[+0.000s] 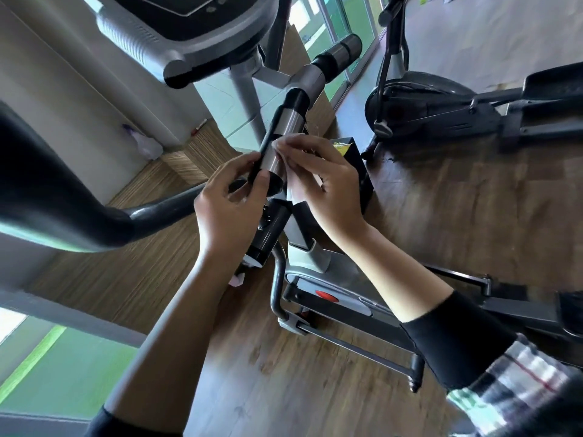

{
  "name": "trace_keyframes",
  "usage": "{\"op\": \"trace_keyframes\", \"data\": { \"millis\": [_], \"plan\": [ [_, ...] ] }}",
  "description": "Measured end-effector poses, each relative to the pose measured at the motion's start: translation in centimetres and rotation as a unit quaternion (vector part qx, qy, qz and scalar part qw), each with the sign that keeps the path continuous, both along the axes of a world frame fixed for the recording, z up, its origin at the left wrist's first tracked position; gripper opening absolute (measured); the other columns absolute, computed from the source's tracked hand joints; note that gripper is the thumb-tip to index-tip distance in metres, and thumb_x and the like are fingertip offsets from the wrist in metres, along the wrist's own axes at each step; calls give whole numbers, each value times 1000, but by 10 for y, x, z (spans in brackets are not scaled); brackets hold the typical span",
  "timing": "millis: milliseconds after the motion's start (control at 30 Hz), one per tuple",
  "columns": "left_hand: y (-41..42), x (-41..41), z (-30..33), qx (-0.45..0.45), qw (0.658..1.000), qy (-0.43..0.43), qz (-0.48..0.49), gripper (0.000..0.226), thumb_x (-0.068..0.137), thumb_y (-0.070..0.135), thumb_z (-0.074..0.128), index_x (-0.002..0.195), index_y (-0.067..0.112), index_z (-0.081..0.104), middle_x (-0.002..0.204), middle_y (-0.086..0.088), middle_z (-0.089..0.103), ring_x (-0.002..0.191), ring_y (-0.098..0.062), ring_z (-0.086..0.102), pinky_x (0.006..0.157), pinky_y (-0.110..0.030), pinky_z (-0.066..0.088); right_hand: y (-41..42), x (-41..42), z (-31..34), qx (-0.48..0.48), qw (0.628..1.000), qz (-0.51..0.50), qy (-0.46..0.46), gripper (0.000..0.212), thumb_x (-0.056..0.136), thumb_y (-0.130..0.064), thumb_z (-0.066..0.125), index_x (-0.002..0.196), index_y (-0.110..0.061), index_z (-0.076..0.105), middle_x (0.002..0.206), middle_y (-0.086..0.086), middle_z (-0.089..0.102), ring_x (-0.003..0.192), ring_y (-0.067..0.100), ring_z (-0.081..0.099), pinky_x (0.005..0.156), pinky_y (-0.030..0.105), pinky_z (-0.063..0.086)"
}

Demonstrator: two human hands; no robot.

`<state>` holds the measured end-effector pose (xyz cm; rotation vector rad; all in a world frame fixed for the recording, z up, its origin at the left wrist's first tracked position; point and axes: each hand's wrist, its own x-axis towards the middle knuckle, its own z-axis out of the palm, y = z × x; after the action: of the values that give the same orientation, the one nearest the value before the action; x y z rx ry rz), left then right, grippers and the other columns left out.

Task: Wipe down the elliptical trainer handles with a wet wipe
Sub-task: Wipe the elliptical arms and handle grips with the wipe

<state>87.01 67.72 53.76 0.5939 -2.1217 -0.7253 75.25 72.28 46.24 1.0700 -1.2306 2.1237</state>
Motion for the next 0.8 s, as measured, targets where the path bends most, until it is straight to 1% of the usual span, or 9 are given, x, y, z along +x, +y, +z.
{"op": "trace_keyframes", "data": {
  "millis": [67,133,233,300,400,467,600,733,800],
  "plan": [
    [1,1,1,3,1000,0,2,23,89,18,69,110,26,69,107,11,71,100,-1,67,86,-17,54,0,-6,7,18,999,-8,26,18,86,5,63,102,5,70,106,16,67,101,22,64,93,36,51],
    [2,2,2,9,1000,-3,1,23,88,17,70,110,24,69,106,11,71,97,1,67,84,-14,53,-1,-17,20,62,996,-3,56,19,85,6,63,101,1,72,106,12,69,104,20,63,97,35,48],
    [3,3,3,21,1000,-1,4,24,87,16,71,109,25,69,104,11,71,95,2,67,82,-11,52,2,-28,28,116,988,-6,100,20,87,2,61,102,-3,72,107,8,70,107,19,61,98,36,46],
    [3,4,3,26,1000,-1,5,23,86,17,71,108,25,69,104,11,71,93,3,67,79,-9,51,7,-23,21,103,991,2,90,18,88,0,61,102,-1,72,107,9,69,107,18,61,98,34,47],
    [3,5,2,27,1000,1,7,22,87,19,71,107,26,69,105,11,71,93,4,67,77,-6,49,10,-11,12,65,996,19,62,18,88,0,60,103,4,70,107,14,67,106,21,61,97,36,48],
    [4,6,2,29,1000,2,5,23,87,18,71,109,24,69,105,10,71,94,4,67,76,-5,48,7,-12,14,72,996,17,47,19,89,-2,59,105,3,69,108,13,67,106,21,62,96,36,48],
    [4,8,3,41,999,-1,3,25,87,16,71,111,21,69,105,9,70,93,9,65,75,-3,47,6,-19,23,79,997,13,-23,20,91,-5,60,107,1,69,109,11,66,105,17,62,96,31,48],
    [5,11,2,56,998,8,-5,26,87,13,70,114,15,69,106,7,70,92,11,64,75,-1,45,13,11,13,80,996,12,-24,19,88,2,62,106,4,68,108,12,66,105,16,62,96,26,48],
    [5,12,2,64,998,11,-9,26,87,11,70,113,14,69,106,5,70,91,12,64,74,-1,45,16,21,10,76,997,6,-30,18,88,2,63,104,4,69,106,12,67,104,14,62,96,24,47]
  ]
}}
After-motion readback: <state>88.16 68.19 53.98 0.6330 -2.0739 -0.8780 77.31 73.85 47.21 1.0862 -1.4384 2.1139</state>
